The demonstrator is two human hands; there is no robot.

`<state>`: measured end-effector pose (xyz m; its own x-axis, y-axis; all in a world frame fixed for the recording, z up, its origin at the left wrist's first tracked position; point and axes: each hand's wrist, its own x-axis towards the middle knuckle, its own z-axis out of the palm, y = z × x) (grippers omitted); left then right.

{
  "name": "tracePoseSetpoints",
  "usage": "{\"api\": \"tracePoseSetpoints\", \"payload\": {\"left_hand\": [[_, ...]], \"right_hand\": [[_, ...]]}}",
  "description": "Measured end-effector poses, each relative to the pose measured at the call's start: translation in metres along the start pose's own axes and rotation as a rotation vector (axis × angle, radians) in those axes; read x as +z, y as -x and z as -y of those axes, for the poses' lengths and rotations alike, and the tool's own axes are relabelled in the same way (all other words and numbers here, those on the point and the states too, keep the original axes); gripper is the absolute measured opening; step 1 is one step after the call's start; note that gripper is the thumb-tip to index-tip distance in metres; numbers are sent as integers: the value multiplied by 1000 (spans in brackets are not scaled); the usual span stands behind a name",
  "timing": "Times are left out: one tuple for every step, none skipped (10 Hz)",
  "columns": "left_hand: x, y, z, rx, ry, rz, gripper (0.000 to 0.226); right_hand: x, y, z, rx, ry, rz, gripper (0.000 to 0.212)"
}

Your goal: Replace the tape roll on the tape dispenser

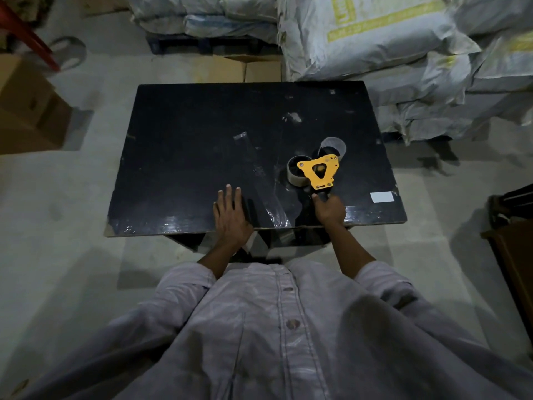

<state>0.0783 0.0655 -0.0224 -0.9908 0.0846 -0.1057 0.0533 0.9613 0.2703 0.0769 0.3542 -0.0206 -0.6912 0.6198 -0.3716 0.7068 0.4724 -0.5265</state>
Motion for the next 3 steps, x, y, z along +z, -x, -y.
{"api": "tracePoseSetpoints", "payload": {"left_hand": [[2, -9, 6, -5, 1, 1, 116], [4, -23, 9, 36, -7, -2, 113], [-11, -60, 9, 85, -31, -70, 109]], "right_hand": [[2, 1, 13, 36, -20, -106, 62], [10, 8, 26, -56, 21, -316, 64], [15, 4, 42, -305, 94, -360, 72]]}}
